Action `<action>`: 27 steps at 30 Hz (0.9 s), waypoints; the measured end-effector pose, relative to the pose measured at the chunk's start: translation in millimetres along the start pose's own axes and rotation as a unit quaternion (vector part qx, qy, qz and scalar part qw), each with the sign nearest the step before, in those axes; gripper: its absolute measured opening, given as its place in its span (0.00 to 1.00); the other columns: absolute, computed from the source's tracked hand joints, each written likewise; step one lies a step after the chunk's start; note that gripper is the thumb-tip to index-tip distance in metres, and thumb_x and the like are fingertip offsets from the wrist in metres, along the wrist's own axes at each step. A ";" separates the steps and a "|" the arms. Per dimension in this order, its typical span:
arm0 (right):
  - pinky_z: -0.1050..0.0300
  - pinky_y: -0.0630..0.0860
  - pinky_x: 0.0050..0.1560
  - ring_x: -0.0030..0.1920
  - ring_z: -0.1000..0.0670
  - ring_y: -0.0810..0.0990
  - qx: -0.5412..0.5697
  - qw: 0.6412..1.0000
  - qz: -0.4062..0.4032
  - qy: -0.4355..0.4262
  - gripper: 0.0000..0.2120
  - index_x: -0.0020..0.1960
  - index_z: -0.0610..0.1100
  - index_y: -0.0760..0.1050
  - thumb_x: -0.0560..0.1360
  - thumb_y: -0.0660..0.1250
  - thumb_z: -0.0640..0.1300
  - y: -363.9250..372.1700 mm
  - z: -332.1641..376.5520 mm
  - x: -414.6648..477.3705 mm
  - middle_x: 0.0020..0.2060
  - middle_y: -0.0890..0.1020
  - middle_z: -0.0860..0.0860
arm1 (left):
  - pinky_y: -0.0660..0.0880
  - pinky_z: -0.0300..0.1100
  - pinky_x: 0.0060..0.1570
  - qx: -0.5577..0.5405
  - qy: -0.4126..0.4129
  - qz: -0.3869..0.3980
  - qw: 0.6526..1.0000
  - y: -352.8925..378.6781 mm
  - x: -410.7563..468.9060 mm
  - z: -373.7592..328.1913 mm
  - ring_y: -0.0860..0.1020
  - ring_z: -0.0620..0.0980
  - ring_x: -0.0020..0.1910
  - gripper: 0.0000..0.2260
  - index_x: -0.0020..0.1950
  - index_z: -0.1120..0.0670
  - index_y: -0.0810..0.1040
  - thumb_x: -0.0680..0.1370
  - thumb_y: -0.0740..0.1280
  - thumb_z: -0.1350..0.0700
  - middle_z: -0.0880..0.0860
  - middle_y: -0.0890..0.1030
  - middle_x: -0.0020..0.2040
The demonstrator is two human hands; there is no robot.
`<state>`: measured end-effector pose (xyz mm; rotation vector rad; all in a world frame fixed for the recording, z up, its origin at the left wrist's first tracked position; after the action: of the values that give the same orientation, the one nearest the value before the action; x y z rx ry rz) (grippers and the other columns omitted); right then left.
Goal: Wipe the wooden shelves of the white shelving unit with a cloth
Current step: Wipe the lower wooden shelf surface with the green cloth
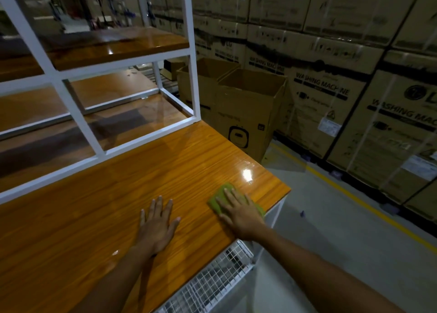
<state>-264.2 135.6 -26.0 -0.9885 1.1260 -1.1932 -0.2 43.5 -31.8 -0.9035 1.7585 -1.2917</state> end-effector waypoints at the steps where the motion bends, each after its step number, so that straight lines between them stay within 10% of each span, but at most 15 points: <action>1: 0.36 0.39 0.78 0.80 0.46 0.37 -0.015 1.000 -0.006 0.000 0.32 0.80 0.61 0.41 0.78 0.30 0.69 -1.1 -14.4 -8.6 0.80 0.40 0.49 | 0.38 0.57 0.74 0.000 -0.001 -0.008 1.000 0.0 -0.5 0.1 0.35 0.51 0.77 0.41 0.79 0.46 0.38 0.70 0.31 0.27 0.51 0.36 0.79; 10: 0.35 0.40 0.77 0.81 0.44 0.39 0.014 0.978 -0.022 0.205 0.30 0.82 0.57 0.42 0.83 0.41 0.64 -26.0 -104.4 20.5 0.81 0.41 0.47 | 0.38 0.55 0.75 0.008 -0.018 -0.052 0.998 4.9 -3.1 -1.0 0.36 0.50 0.77 0.39 0.79 0.45 0.40 0.71 0.30 0.29 0.50 0.37 0.79; 20: 0.40 0.38 0.78 0.79 0.49 0.35 -0.031 0.998 -0.014 -0.051 0.40 0.79 0.62 0.38 0.69 0.23 0.73 1.0 -21.0 -14.4 0.79 0.37 0.51 | 0.40 0.51 0.76 -0.009 -0.022 -0.078 0.997 4.0 -10.8 -4.5 0.40 0.48 0.78 0.47 0.80 0.45 0.44 0.66 0.27 0.24 0.50 0.41 0.80; 24: 0.39 0.44 0.78 0.81 0.48 0.40 -0.029 0.999 -0.032 0.024 0.47 0.79 0.62 0.40 0.63 0.21 0.78 -17.3 -100.3 1.1 0.79 0.38 0.53 | 0.42 0.50 0.76 -0.014 -0.020 -0.101 0.995 4.0 -13.7 -4.8 0.42 0.48 0.79 0.47 0.80 0.45 0.47 0.66 0.27 0.24 0.49 0.44 0.80; 27: 0.35 0.45 0.78 0.81 0.46 0.42 -0.021 0.994 -0.031 0.098 0.35 0.81 0.60 0.42 0.77 0.34 0.71 -22.4 -121.1 37.0 0.81 0.41 0.49 | 0.43 0.49 0.76 -0.022 -0.023 -0.116 0.993 2.0 -12.2 -5.4 0.44 0.47 0.79 0.37 0.80 0.45 0.50 0.74 0.37 0.28 0.49 0.47 0.80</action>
<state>-386.7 96.6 -30.7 -0.9593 1.2860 -1.3443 0.5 57.0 -30.7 -1.1817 1.6888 -1.3710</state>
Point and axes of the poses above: each hand's wrist, its own x-axis towards the middle knuckle, its own y-axis out of the palm, z = x × y, the point moved 4 cm from there along x, towards the middle knuckle
